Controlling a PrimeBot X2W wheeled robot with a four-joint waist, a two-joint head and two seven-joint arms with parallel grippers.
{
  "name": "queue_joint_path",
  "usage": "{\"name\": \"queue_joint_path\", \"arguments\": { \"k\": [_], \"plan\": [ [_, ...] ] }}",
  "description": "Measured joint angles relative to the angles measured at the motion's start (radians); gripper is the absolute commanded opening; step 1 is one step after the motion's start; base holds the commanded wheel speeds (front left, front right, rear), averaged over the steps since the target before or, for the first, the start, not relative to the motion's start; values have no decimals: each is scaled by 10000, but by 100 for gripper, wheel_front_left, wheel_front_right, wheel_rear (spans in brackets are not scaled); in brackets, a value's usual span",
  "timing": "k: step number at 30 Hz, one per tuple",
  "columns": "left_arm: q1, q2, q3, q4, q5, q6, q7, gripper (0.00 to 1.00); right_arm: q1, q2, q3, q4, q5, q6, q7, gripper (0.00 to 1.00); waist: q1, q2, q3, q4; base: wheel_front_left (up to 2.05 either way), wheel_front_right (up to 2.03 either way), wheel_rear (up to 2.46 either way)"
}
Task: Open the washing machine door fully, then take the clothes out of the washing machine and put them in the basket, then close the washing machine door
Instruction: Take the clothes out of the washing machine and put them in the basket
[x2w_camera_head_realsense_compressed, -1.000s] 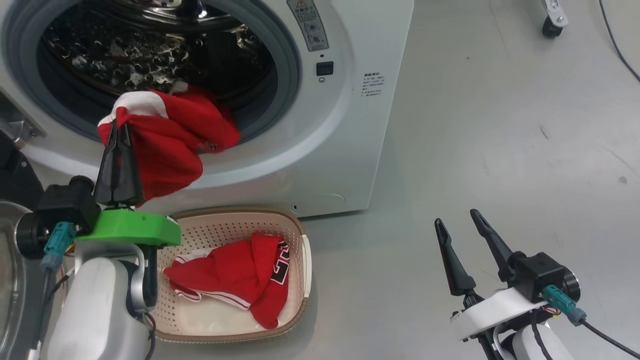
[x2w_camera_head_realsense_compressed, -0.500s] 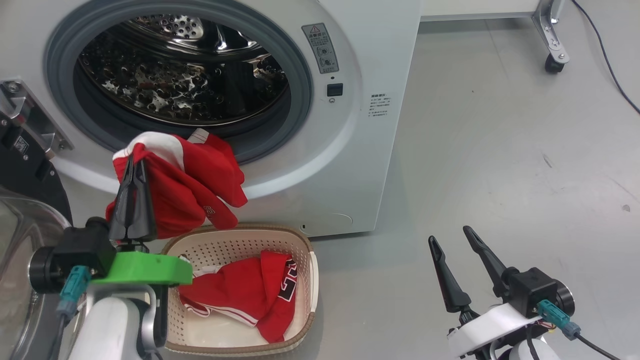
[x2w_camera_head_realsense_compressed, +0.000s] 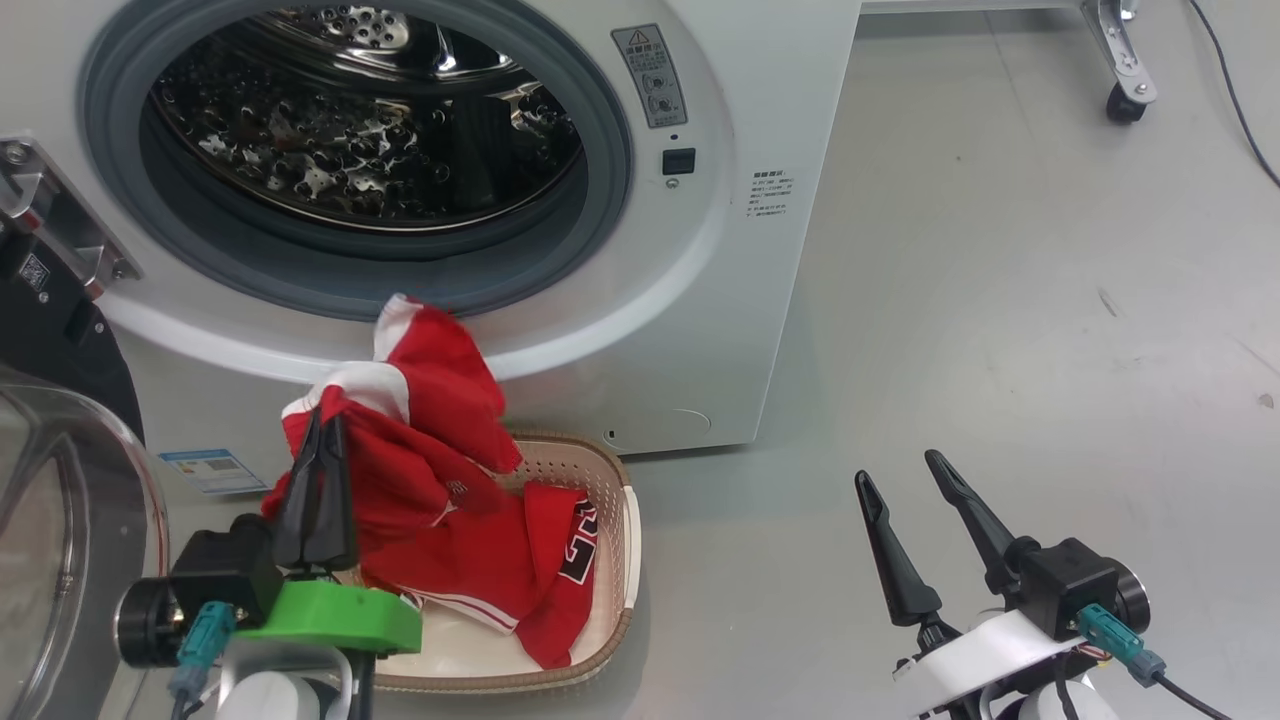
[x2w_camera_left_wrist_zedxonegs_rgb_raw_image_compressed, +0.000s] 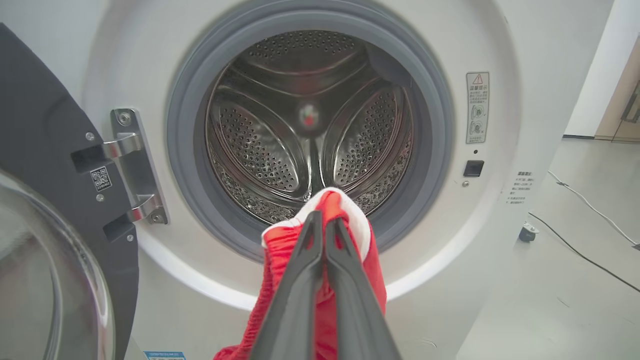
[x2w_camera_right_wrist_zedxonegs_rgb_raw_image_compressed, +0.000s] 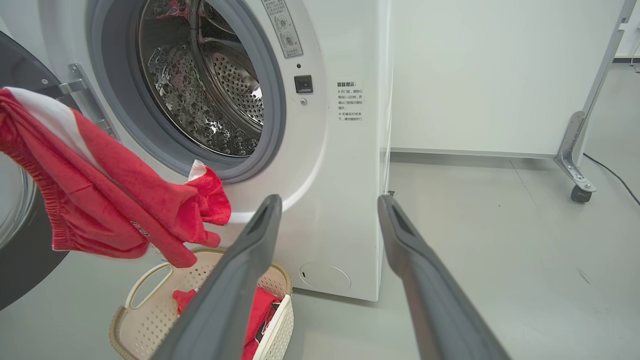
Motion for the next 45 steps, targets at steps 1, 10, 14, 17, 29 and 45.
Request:
{"name": "queue_joint_path", "arguments": {
  "k": [1, 10, 14, 17, 29, 45],
  "plan": [
    [31, -8, -71, 33, -35, 0, 4, 0, 0, 0, 0, -17, 0, 0, 0, 100, 0, 0, 45, 5, 0, 0, 0],
    [265, -54, -384, 640, -313, 174, 46, 0, -126, 0, 94, -247, -88, 2, 0, 100, 0, 0, 661, -58, 0, 0, 0],
    [259, -71, -462, 986, -343, 219, 46, 0, -291, 0, 94, -362, -100, 2, 0, 100, 0, 0, 1016, -119, 0, 0, 0],
    [239, -71, -468, 1191, -407, 263, 46, 0, -372, -2, 92, -403, -102, 8, 0, 100, 0, 0, 1222, -156, 0, 0, 0],
    [-996, -109, -583, 3074, -665, 384, 311, 0, -1257, -8, 217, -711, -102, 15, 0, 100, 0, 0, 2666, -470, 0, 0, 0],
    [-3101, -155, -980, 6054, -1402, 430, 1191, 0, -2200, -40, 221, -834, -102, 96, 0, 100, 0, 0, 4298, -988, 0, 0, 0]
  ]
}}
